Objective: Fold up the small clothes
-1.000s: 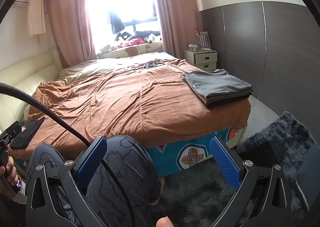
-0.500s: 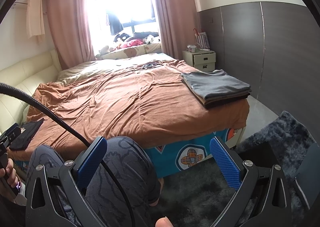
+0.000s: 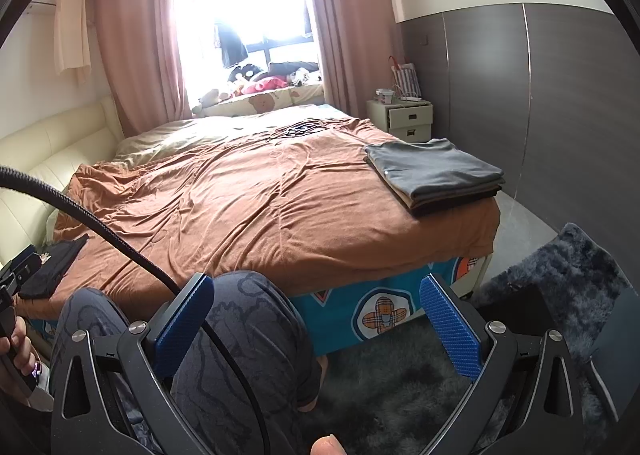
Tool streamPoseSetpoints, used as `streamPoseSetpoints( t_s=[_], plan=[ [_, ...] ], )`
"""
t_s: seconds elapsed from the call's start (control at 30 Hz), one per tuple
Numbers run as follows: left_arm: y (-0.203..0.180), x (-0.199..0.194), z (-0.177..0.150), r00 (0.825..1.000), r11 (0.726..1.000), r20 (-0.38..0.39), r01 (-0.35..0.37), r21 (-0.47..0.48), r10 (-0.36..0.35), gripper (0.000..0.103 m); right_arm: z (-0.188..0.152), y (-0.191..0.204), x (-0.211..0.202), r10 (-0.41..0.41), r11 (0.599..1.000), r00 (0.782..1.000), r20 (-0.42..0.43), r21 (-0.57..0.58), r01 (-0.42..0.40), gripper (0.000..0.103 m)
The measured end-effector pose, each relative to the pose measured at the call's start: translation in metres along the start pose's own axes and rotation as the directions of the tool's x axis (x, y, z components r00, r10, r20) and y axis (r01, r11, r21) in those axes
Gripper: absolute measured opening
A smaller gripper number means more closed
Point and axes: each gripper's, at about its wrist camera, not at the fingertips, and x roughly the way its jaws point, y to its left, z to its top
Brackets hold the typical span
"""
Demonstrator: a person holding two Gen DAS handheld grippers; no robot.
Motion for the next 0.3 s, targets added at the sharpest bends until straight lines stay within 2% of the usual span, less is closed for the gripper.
streamPoseSetpoints(
  t_s=[0.3],
  plan=[
    [-0.0002,0.0,-0.0001,1.0,1.0,-0.002,0.003,0.011,-0.003,0.103,-0.0006,-0.0022,0.0003,-0.001,1.0,1.0,-0.001,0.002,0.001,0.103]
  ],
)
